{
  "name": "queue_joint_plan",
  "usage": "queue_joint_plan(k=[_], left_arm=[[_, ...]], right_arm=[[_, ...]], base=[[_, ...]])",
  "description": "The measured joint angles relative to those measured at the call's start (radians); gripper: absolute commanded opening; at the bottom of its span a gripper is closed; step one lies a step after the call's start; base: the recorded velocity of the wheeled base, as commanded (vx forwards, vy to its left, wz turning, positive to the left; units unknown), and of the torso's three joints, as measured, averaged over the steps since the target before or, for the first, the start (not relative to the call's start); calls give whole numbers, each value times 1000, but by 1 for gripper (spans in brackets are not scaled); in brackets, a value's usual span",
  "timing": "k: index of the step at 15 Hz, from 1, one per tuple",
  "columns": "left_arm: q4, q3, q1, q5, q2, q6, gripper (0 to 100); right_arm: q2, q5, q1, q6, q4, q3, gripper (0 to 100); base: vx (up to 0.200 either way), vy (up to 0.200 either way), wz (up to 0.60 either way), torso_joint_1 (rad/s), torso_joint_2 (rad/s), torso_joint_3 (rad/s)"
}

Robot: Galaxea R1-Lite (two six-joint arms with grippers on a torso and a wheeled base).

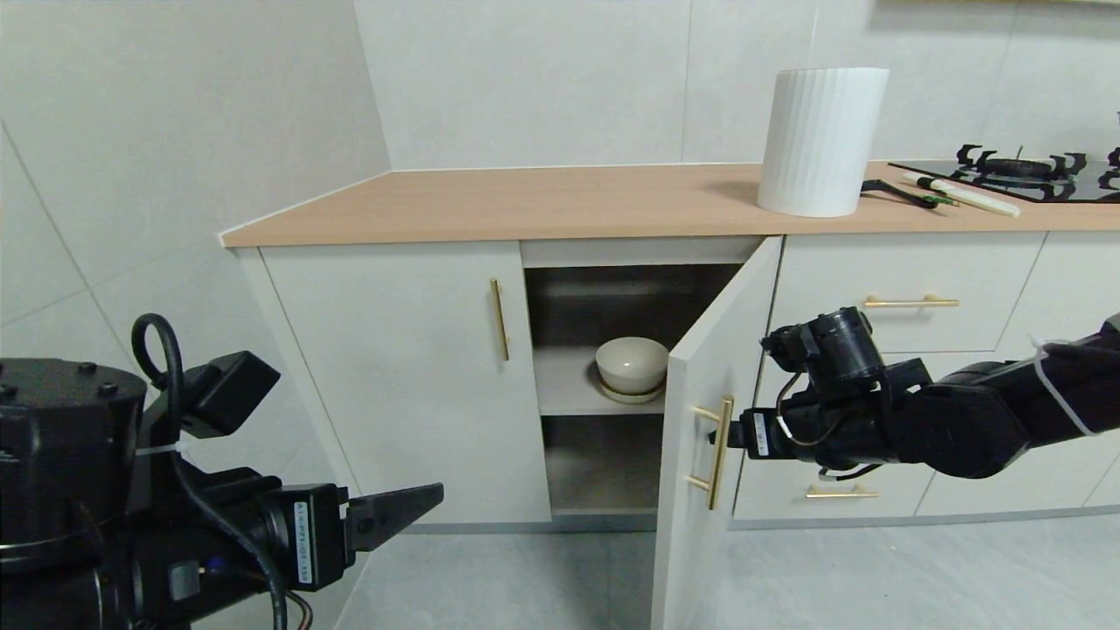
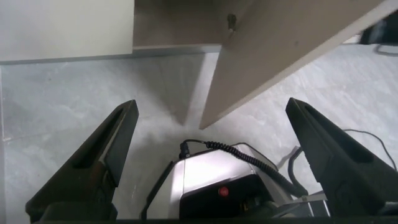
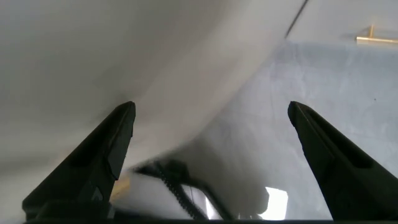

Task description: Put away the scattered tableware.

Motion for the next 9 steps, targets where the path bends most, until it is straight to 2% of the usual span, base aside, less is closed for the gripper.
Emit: queue_joint_plan(k=[5,9], left_arm=[[-1,0,-1,-2,1,0,100],[-2,0,-2,-2,2,0,100]], right_arm=[[68,-1,11,107,-171,3,100],[103,-1,15,149,-203,-4,100]], base=[[0,0,0,0,0,0],[0,0,0,0,0,0]])
